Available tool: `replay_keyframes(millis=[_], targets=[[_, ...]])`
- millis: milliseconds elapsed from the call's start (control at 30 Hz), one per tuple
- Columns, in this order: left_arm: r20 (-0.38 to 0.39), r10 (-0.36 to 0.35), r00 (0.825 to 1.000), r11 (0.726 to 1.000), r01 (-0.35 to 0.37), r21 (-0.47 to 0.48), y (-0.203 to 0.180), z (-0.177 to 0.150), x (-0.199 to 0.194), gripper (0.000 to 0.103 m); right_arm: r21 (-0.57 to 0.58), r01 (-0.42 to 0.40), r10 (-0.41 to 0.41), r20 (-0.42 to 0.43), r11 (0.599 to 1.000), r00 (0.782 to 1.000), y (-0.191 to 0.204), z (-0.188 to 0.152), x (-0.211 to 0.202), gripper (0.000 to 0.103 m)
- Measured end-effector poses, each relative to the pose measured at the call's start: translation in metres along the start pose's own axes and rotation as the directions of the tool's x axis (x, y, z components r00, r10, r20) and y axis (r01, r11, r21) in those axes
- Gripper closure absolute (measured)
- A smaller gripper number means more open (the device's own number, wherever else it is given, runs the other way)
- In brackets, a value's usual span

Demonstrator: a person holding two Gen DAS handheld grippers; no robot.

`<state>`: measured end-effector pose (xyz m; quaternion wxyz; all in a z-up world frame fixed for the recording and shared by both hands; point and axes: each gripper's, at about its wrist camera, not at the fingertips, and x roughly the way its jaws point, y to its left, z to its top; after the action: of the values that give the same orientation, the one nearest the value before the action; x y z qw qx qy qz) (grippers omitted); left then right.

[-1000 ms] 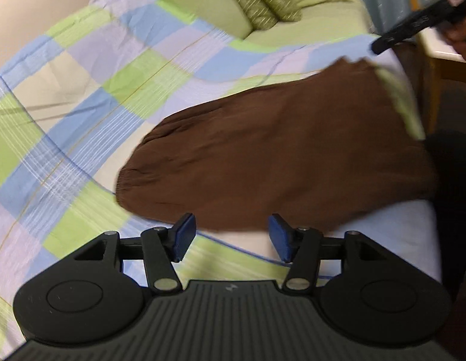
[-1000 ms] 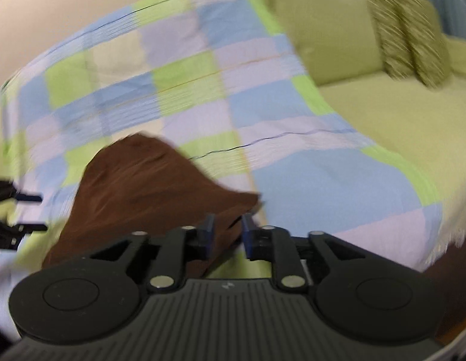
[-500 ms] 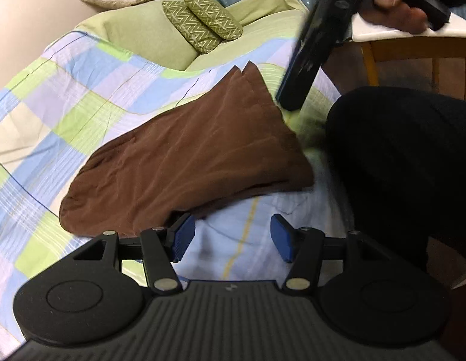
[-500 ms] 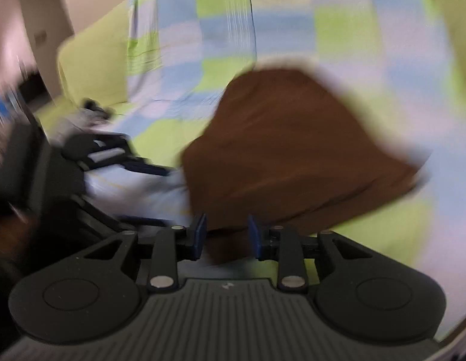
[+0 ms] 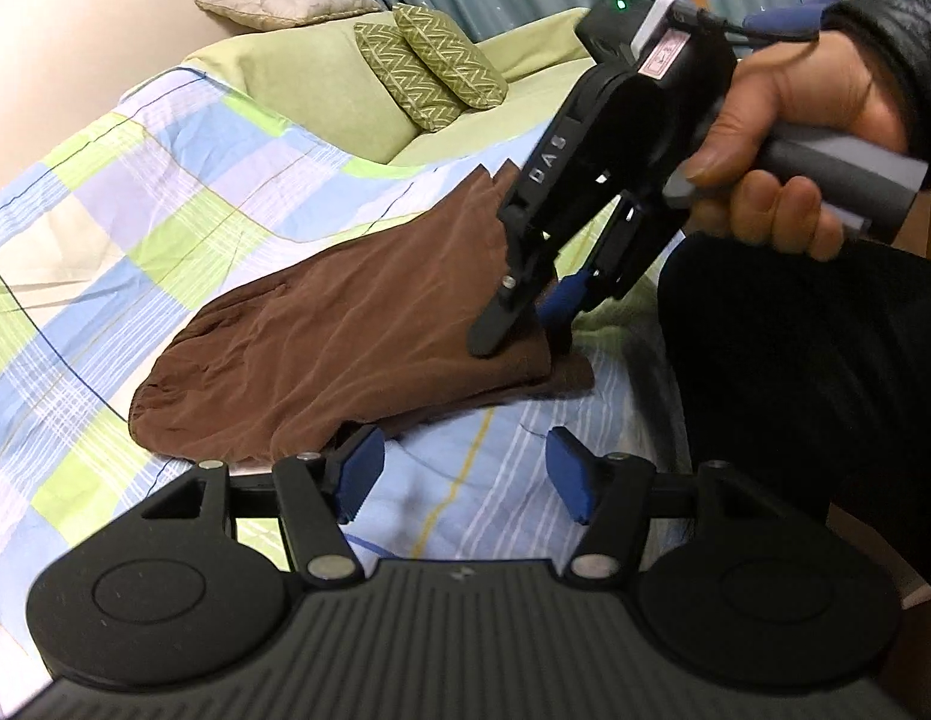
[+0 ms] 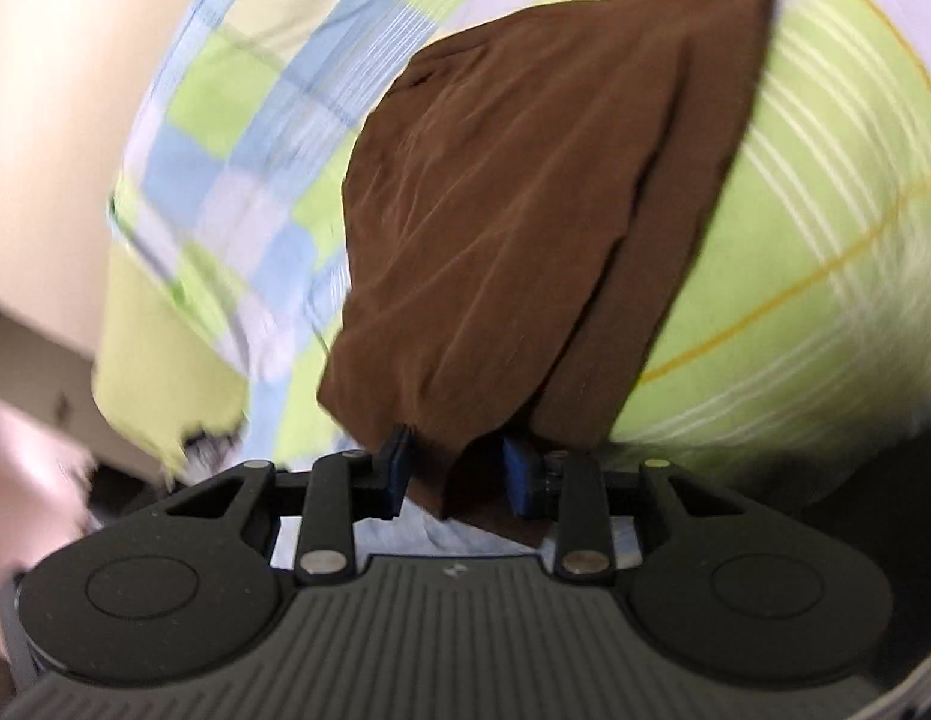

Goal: Fold clothes

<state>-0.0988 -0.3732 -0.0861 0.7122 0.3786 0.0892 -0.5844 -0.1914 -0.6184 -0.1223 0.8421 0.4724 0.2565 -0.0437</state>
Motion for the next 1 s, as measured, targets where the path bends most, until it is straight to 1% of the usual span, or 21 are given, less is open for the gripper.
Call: replay_keyframes(millis=[33,133,200,267,333,433,567,667,733,767,800,833,867,900,1000], targets=[[0.001,-0.002,1.0,1.0,0.002,0.005,-0.001,-0.001,-0.001,0.036,0.016,-0.017,0.017,0.009,1.0,1.0,-0.002,-0.001,0.001,0.075],[0.013,-0.002,1.0,1.0,0.002,0.018,-0.006,-0.001,-0.002,0.035,0.042,-0.048,0.047,0.03,0.998,0.998,-0.003,-0.004,-0.007,0.097],[0.02,-0.008,1.0,1.0,0.007,0.024,-0.008,0.0,0.0,0.034,0.064,-0.056,0.053,0.055,0.996,0.997,-0.003,-0.005,-0.022,0.098],[0.027,-0.011,1.0,0.999,0.01,0.037,-0.01,0.003,0.002,0.032,0.063,-0.056,0.051,0.077,0.996,0.996,-0.002,-0.005,-0.038,0.101],[0.041,-0.009,0.999,0.998,0.006,0.06,-0.015,0.007,0.006,0.031,0.038,-0.029,0.026,0.089,0.999,0.996,0.001,-0.006,-0.05,0.101],[0.04,-0.005,0.999,0.995,0.001,0.098,-0.019,0.011,0.017,0.031,0.019,0.033,-0.034,0.058,0.999,0.998,-0.003,-0.011,-0.043,0.101],[0.027,0.021,0.999,0.976,-0.026,0.218,-0.03,0.014,0.031,0.031,-0.023,0.077,-0.076,0.014,0.997,0.997,-0.003,-0.016,-0.037,0.101],[0.017,0.037,0.999,0.947,-0.04,0.32,-0.037,0.01,0.039,0.031,-0.005,0.078,-0.078,0.01,0.997,0.997,-0.006,-0.017,-0.035,0.101],[0.015,0.051,0.999,0.914,-0.053,0.403,-0.044,0.006,0.046,0.031,0.014,0.081,-0.081,0.009,0.997,0.997,-0.01,-0.016,-0.033,0.101],[0.015,0.058,0.998,0.894,-0.059,0.444,-0.047,0.004,0.05,0.031,0.02,0.082,-0.082,0.007,0.996,0.997,-0.012,-0.016,-0.033,0.097],[0.022,0.062,0.998,0.882,-0.065,0.468,-0.049,0.003,0.053,0.031,0.02,0.084,-0.084,0.006,0.996,0.996,-0.012,-0.016,-0.033,0.096],[0.03,0.065,0.997,0.87,-0.072,0.488,-0.051,0.002,0.055,0.031,0.016,0.086,-0.086,0.014,0.996,0.996,-0.01,-0.016,-0.035,0.092],[0.039,0.068,0.997,0.858,-0.078,0.507,-0.053,0.002,0.058,0.031,0.008,0.088,-0.089,0.028,0.996,0.996,-0.009,-0.016,-0.04,0.086],[0.048,0.071,0.996,0.846,-0.085,0.526,-0.055,0.001,0.06,0.031,0.001,0.091,-0.091,0.042,0.996,0.995,-0.008,-0.016,-0.045,0.084],[0.074,0.077,0.994,0.806,-0.106,0.582,-0.062,-0.001,0.068,0.03,-0.05,0.126,-0.119,0.127,0.991,0.985,-0.002,-0.012,-0.069,0.082]])
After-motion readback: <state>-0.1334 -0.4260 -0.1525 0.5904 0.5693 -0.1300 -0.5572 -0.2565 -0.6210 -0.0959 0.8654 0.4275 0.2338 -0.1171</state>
